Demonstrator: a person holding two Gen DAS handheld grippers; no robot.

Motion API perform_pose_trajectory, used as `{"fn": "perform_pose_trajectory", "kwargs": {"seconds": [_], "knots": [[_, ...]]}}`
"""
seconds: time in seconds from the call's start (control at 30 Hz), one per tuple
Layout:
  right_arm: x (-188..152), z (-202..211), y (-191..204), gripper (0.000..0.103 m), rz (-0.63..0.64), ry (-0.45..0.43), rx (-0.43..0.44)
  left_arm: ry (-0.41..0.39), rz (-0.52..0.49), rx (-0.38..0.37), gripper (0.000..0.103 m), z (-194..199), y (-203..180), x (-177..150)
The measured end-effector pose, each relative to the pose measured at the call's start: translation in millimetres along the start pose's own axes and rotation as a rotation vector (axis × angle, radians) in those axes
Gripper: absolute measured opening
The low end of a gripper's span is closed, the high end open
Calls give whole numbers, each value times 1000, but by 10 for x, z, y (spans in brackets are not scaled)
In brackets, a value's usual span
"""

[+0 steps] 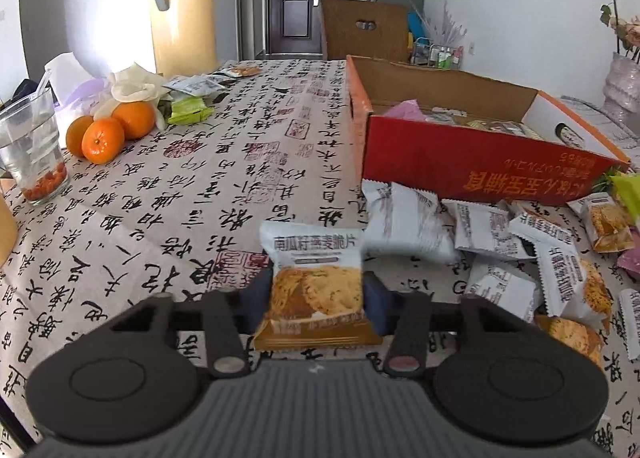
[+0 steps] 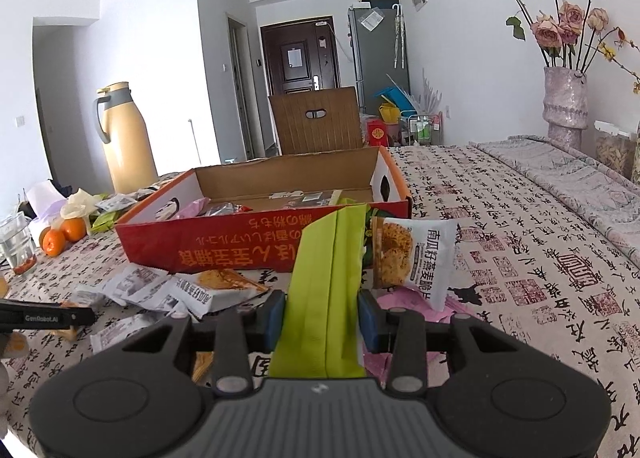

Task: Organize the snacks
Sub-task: 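Grasp the pumpkin-seed oat crisp packet with the left gripper while the right holds the green bar, then carry both snacks over the box and open both grippers to drop them inside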

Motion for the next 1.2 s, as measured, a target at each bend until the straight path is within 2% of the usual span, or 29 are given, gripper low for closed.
{"fn": "perform_pose_trajectory", "kwargs": {"seconds": [0.3,0.57,1.2], "knots": [[-8,7,-10,38,-4,-1,3,-30,11,11,45,88,-17,6],[2,44,-11,38,-5,-11,18,-97,13,26,45,288,-24,133],[339,-55,125,38,9,-73,52,-237,-1,-52,45,502,-325,613]]}}
Point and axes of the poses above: each gripper's, at about its wrist camera, not at the fingertips, and z roughly against the way its jaws point, y to its left, x to its top, the point moved 3 cm from there along -z, roughly the way its jaws point, and after that the axes turned 2 degrees about -z, right-handed, at the moved point
